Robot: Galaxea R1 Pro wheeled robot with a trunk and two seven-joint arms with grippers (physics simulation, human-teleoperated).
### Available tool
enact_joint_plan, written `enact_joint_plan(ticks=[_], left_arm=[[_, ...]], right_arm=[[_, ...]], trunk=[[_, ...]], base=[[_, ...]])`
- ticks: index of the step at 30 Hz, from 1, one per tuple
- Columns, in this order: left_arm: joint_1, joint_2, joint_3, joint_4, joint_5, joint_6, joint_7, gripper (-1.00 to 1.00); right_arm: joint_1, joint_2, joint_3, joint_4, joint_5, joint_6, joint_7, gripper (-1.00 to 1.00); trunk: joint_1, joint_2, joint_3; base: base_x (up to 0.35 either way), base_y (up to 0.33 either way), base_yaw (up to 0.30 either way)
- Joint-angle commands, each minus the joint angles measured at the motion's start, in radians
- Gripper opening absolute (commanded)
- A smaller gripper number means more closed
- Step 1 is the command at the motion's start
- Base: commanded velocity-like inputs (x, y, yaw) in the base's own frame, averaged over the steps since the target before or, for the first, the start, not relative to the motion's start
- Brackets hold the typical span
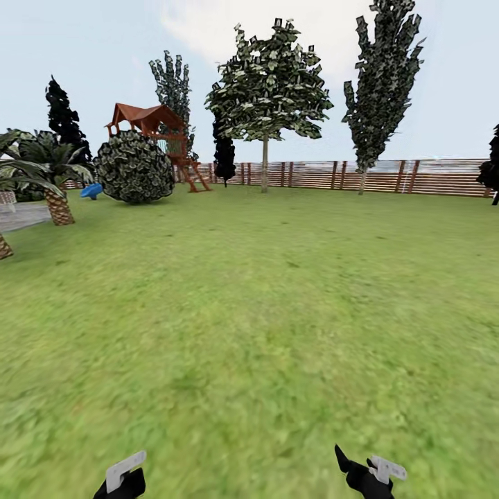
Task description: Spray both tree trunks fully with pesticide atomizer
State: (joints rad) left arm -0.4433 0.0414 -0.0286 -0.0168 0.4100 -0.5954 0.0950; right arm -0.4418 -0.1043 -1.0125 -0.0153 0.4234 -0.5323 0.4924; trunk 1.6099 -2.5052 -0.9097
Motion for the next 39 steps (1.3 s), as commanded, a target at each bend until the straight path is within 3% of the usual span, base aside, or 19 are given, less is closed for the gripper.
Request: enact_joint_plan(ticks=[1, 39], left_arm=[[0.0, 0.0, -0.001, 0.0, 0.0, 0.0, 0.0, -1.0], [0.0, 0.0, -0.001, 0.0, 0.0, 0.0, 0.0, -1.0]], right_arm=[[0.0, 0.0, 0.0, 0.0, 0.0, 0.0, 0.0, 1.0], [0.0, 0.0, 0.0, 0.0, 0.0, 0.0, 0.0, 1.0]], trunk=[[0.0, 0.0, 0.0], [0.0, 0.0, 0.0]], base=[[0.332, 0.0, 0.0], [0.332, 0.0, 0.0]])
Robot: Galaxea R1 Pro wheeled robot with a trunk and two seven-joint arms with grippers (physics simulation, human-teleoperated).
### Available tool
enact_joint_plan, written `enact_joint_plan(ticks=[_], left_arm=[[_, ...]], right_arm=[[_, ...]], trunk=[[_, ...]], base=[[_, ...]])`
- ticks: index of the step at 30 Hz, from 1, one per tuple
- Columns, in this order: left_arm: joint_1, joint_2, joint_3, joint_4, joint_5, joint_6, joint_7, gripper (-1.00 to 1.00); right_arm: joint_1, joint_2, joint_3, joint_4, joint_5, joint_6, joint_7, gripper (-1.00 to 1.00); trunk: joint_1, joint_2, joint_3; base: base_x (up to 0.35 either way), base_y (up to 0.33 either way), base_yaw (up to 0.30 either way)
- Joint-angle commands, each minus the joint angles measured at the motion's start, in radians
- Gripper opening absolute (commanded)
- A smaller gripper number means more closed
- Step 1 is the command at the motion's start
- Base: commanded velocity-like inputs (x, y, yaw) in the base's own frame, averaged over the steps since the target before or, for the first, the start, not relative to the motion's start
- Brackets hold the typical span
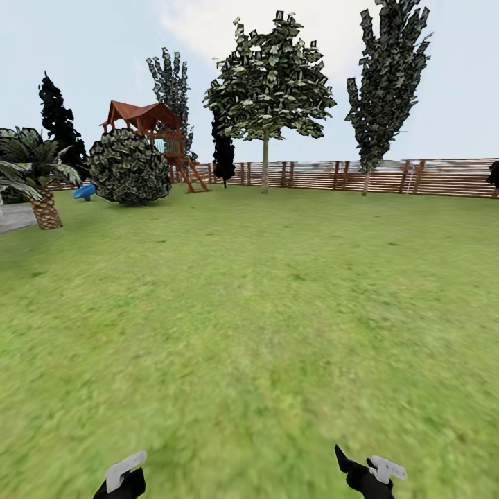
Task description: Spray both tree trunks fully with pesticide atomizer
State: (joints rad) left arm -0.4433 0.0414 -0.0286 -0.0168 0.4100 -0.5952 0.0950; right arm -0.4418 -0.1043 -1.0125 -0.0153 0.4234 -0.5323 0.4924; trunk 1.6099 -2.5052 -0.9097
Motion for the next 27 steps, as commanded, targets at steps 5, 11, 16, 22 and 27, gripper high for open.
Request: enact_joint_plan(ticks=[5, 11, 16, 22, 27], left_arm=[[0.0, 0.0, -0.001, 0.0, 0.0, 0.0, 0.0, -1.0], [0.0, 0.0, -0.001, 0.0, 0.0, 0.0, 0.0, -1.0], [0.0, 0.0, -0.001, 0.0, 0.0, 0.0, 0.0, -1.0], [0.0, 0.0, -0.001, 0.0, 0.0, 0.0, 0.0, -1.0], [0.0, 0.0, -0.001, 0.0, 0.0, 0.0, 0.0, -1.0]], right_arm=[[0.0, 0.0, 0.0, 0.0, 0.0, 0.0, 0.0, 1.0], [0.0, 0.0, 0.0, 0.0, 0.0, 0.0, 0.0, 1.0], [0.0, 0.0, 0.0, 0.0, 0.0, 0.0, 0.0, 1.0], [0.0, 0.0, 0.0, 0.0, 0.0, 0.0, 0.0, 1.0], [0.0, 0.0, 0.0, 0.0, 0.0, 0.0, 0.0, 1.0]], trunk=[[0.0, 0.0, 0.0], [0.0, 0.0, 0.0], [0.0, 0.0, 0.0], [0.0, 0.0, 0.0], [0.0, 0.0, 0.0]], base=[[0.332, -0.01, 0.0], [0.311, -0.154, 0.0], [0.307, -0.166, 0.0], [0.306, -0.165, 0.0], [0.306, -0.159, 0.0]])
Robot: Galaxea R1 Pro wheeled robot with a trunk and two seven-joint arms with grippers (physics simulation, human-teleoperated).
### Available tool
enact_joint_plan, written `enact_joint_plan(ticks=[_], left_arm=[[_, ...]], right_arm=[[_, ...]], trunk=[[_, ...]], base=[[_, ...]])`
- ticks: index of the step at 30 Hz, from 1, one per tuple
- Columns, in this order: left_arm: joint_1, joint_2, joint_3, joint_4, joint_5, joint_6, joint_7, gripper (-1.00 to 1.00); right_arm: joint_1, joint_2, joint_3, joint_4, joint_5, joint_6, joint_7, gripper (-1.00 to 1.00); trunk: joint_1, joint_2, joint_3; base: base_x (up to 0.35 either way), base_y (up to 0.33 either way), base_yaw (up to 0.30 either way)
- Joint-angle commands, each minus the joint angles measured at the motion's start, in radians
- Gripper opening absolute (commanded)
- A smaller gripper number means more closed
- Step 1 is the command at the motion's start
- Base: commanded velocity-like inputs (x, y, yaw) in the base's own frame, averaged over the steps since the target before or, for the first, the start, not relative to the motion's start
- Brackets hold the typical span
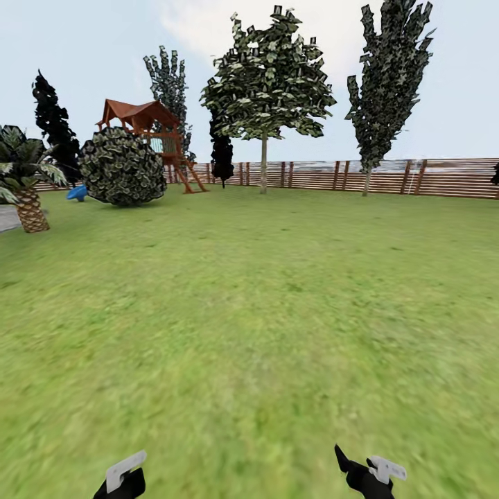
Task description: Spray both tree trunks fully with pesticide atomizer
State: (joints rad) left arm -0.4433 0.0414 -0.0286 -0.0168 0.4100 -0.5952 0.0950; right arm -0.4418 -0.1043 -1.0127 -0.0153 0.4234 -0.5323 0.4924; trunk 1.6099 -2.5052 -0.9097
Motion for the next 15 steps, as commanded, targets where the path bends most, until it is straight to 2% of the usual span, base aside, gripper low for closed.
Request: enact_joint_plan(ticks=[1, 15], left_arm=[[0.0, 0.0, -0.001, 0.0, 0.0, 0.0, 0.0, -1.0], [0.0, 0.0, -0.001, 0.0, 0.0, 0.0, 0.0, -1.0]], right_arm=[[0.0, 0.0, 0.0, 0.0, 0.0, 0.0, 0.0, 1.0], [0.0, 0.0, 0.0, 0.0, 0.0, 0.0, 0.0, 1.0]], trunk=[[0.0, 0.0, 0.0], [0.0, 0.0, 0.0]], base=[[0.306, -0.159, 0.0], [0.306, -0.153, 0.0]])
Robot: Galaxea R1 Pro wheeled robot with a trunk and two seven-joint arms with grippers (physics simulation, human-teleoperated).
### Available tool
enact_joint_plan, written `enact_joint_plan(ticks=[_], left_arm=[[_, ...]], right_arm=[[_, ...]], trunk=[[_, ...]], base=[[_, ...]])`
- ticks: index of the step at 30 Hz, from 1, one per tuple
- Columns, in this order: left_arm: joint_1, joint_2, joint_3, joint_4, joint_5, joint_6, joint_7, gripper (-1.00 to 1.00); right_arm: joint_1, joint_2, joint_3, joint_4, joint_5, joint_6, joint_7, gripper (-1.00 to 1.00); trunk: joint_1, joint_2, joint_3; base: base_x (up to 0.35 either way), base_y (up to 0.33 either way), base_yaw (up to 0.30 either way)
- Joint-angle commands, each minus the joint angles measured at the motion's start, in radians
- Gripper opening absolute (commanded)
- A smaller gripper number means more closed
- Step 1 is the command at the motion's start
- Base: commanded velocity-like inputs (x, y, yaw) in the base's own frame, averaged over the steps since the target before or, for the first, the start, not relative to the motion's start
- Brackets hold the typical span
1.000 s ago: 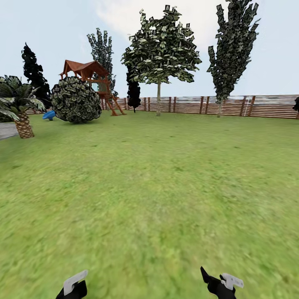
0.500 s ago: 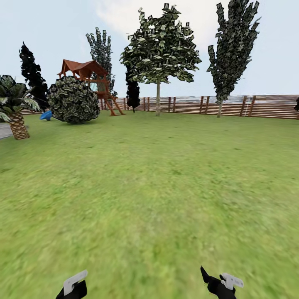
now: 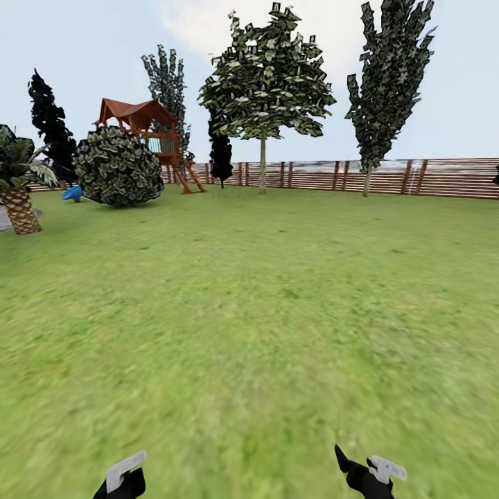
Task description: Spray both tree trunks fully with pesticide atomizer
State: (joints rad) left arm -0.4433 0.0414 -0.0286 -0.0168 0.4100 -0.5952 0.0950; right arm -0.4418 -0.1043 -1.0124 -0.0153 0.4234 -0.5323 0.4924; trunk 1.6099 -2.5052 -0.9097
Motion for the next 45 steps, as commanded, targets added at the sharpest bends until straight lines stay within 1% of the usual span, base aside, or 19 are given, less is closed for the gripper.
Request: enact_joint_plan(ticks=[1, 45], left_arm=[[0.0, 0.0, -0.001, 0.0, 0.0, 0.0, 0.0, -1.0], [0.0, 0.0, -0.001, 0.0, 0.0, 0.0, 0.0, -1.0]], right_arm=[[0.0, 0.0, 0.0, 0.0, 0.0, 0.0, 0.0, 1.0], [0.0, 0.0, 0.0, 0.0, 0.0, 0.0, 0.0, 1.0]], trunk=[[0.0, 0.0, 0.0], [0.0, 0.0, 0.0]], base=[[0.307, -0.145, 0.0], [0.307, -0.145, 0.0]])
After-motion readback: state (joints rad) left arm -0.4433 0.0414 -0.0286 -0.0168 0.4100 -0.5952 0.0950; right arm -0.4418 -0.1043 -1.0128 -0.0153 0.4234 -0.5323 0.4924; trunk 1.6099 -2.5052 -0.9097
